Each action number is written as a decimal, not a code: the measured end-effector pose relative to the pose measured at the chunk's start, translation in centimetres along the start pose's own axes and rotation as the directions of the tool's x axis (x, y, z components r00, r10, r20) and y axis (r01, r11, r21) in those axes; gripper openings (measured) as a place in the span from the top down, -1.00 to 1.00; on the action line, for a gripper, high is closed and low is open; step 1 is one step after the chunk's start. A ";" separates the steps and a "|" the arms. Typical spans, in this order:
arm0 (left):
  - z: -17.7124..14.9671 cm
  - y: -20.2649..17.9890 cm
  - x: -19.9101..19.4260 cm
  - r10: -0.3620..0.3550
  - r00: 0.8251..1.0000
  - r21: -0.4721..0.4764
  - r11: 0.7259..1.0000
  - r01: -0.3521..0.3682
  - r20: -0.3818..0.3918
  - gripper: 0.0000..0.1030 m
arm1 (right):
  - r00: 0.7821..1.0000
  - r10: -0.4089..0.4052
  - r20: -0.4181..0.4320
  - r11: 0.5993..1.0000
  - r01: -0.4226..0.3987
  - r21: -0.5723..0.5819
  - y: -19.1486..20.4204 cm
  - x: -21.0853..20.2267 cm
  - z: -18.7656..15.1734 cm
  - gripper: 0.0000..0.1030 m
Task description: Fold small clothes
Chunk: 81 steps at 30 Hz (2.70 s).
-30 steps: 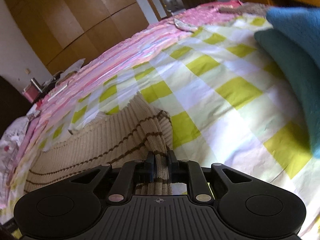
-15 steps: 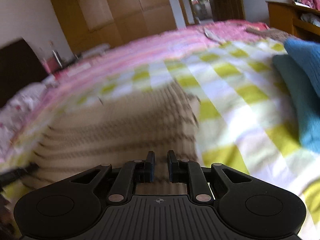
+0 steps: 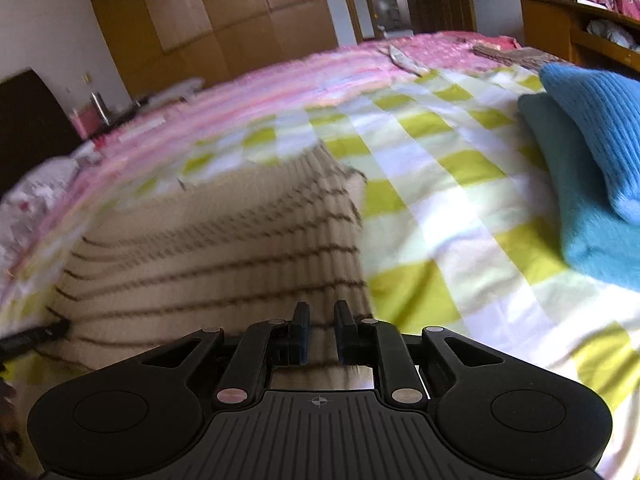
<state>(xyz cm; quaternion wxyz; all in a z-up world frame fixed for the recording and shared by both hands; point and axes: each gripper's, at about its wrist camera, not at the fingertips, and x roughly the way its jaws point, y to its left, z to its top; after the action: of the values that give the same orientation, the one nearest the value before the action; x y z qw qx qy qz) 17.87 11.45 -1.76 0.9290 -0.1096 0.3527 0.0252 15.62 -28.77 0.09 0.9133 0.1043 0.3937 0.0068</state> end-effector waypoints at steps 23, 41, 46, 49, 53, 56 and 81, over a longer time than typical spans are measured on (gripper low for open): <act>0.0 0.3 0.1 -0.018 1.000 -0.001 1.000 0.018 -0.002 -0.16 | 0.999 -0.047 -0.003 0.979 0.046 -0.200 1.0 -1.1 -2.4 0.68; -1.1 0.6 -2.2 0.006 1.000 -0.038 0.999 -0.007 -0.006 -0.16 | 0.995 -0.096 0.037 0.988 0.099 -0.115 -1.2 -3.9 -1.6 0.80; -1.0 0.4 -2.7 -0.002 1.000 -0.034 0.999 0.002 0.020 -0.15 | 0.997 -0.046 0.068 0.987 0.055 -0.149 1.0 -4.2 -1.3 0.77; -0.9 0.6 -2.7 -0.001 1.000 -0.027 1.000 0.002 0.030 -0.15 | 0.997 -0.027 0.066 0.988 0.037 -0.149 2.0 -3.3 -1.3 0.77; -1.0 1.2 -1.7 0.003 1.000 -0.038 0.999 -0.003 -0.001 -0.16 | 0.999 -0.032 0.016 0.994 0.033 -0.103 1.9 -1.0 -1.5 0.76; -0.9 1.8 -1.2 -0.007 1.000 -0.061 0.998 0.006 -0.020 -0.16 | 0.999 -0.046 0.005 0.994 0.046 -0.104 1.9 -0.4 -1.8 0.77; -1.7 -5.7 -4.8 0.074 0.996 0.193 0.978 -0.084 0.058 -0.16 | 0.989 0.092 0.119 0.990 -0.103 0.095 -2.2 -2.6 -2.6 0.71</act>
<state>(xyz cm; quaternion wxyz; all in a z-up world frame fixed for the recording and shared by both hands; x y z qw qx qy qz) 13.92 5.69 1.21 0.9420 -0.0033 0.3342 0.0300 11.77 -30.68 -0.25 0.9265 0.1695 0.3351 0.0256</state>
